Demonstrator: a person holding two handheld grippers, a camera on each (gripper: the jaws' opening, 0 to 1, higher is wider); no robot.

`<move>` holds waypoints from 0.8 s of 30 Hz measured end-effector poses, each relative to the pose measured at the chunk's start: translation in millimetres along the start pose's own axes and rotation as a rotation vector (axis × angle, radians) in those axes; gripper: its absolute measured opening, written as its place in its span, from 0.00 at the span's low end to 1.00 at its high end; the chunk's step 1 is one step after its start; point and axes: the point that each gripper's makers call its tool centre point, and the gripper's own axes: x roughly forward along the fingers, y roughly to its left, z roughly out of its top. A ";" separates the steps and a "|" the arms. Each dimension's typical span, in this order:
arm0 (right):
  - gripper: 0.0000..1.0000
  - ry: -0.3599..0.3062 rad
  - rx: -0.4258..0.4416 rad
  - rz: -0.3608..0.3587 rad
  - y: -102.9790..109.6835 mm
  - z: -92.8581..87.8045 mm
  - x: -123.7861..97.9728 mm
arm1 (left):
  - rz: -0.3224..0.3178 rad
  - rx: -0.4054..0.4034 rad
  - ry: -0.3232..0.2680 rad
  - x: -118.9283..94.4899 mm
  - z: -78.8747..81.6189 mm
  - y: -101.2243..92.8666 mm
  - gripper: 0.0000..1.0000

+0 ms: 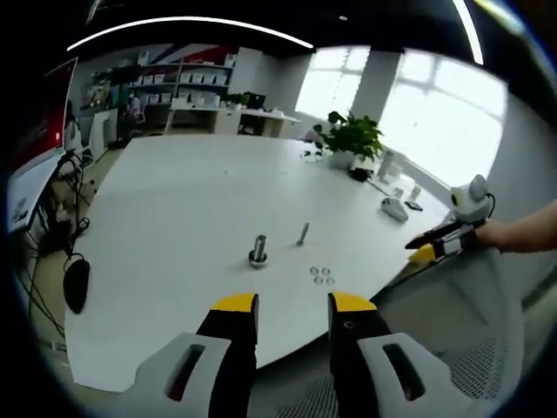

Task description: Place the washer onto the threaded stud by aligning its center hole with the stud, sliding it down to the base, and recovering from edge contact or off-axis alignment until the washer reaches the visible bottom stop.

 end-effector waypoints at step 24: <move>0.44 0.048 -0.113 0.055 12.4 32.2 14.0 | 0.016 0.007 0.010 -0.3 -1.7 5.7 0.31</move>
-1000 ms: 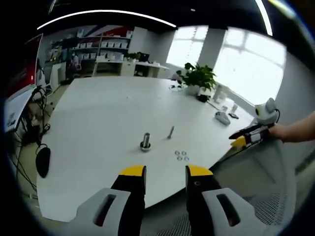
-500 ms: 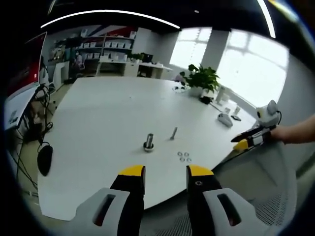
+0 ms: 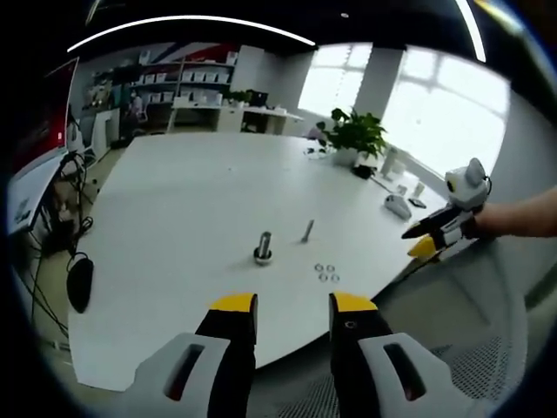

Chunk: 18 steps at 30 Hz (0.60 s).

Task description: Place the washer onto the threaded stud by aligning its center hole with the stud, sliding it down to the base, and recovering from edge contact or off-axis alignment until the washer reaches the visible bottom stop.

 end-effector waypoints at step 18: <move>0.39 0.096 -0.064 0.000 3.1 14.9 84.1 | -0.005 0.005 0.023 1.2 -4.2 -0.1 0.31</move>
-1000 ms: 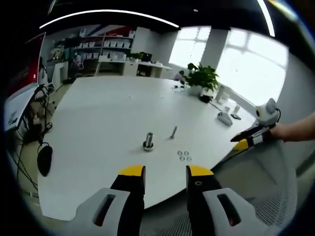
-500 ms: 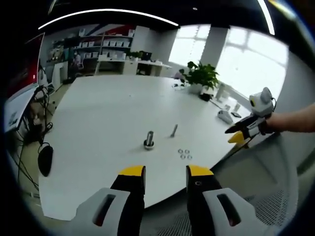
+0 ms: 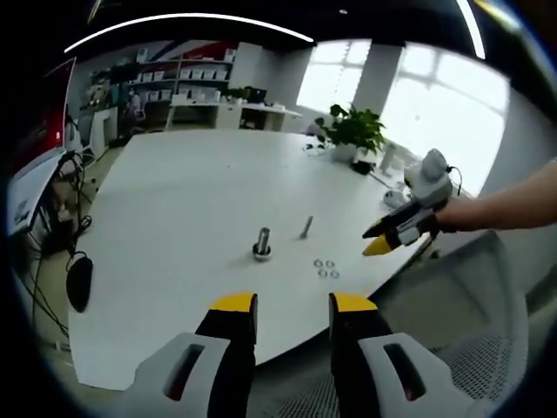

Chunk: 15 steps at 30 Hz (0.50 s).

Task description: Place the washer onto the threaded stud by aligning its center hole with the stud, sliding it down to the base, and recovering from edge contact or off-axis alignment until the washer reaches the visible bottom stop.

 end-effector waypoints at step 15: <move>0.30 0.212 -0.132 0.013 9.5 -37.8 51.6 | 0.005 0.003 0.012 0.4 -1.8 0.6 0.29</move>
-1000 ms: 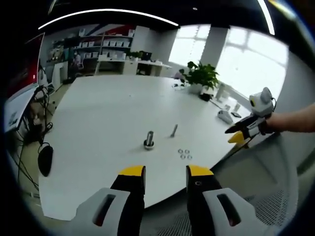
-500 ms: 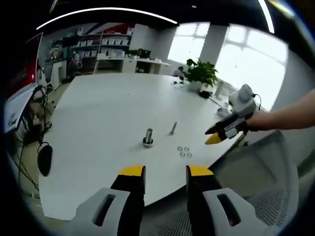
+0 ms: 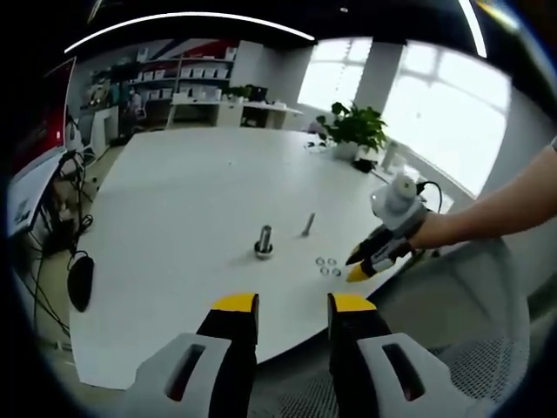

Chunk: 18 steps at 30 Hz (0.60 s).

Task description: Place the washer onto the threaded stud by aligning its center hole with the stud, sliding it down to the base, and recovering from edge contact or off-axis alignment until the washer reaches the visible bottom stop.

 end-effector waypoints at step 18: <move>0.24 0.036 -0.134 -0.024 -5.3 3.4 12.5 | 0.009 0.003 -0.004 -0.4 0.4 1.1 0.27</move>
